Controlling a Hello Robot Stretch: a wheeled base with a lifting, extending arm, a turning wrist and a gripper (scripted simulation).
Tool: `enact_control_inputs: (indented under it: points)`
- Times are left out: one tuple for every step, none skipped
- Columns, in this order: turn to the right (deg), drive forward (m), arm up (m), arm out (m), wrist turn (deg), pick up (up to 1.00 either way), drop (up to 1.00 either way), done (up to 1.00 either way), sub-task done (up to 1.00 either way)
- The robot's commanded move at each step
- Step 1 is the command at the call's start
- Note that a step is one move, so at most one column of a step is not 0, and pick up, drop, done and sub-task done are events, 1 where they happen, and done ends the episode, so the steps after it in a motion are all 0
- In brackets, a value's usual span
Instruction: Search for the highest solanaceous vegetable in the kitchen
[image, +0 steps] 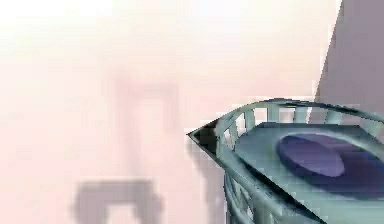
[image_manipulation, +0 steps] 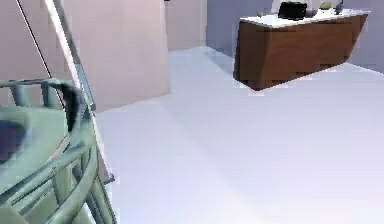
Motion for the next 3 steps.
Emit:
enact_control_inputs:
  points:
    - [-45.0,0.00,0.00,0.00,0.0,0.00,0.00,0.00,0.00]
    - [-45.0,0.00,0.00,0.00,0.0,0.00,0.00,0.00,0.00]
    - [-27.0,0.00,0.00,0.00,0.0,0.00,0.00,0.00,0.00]
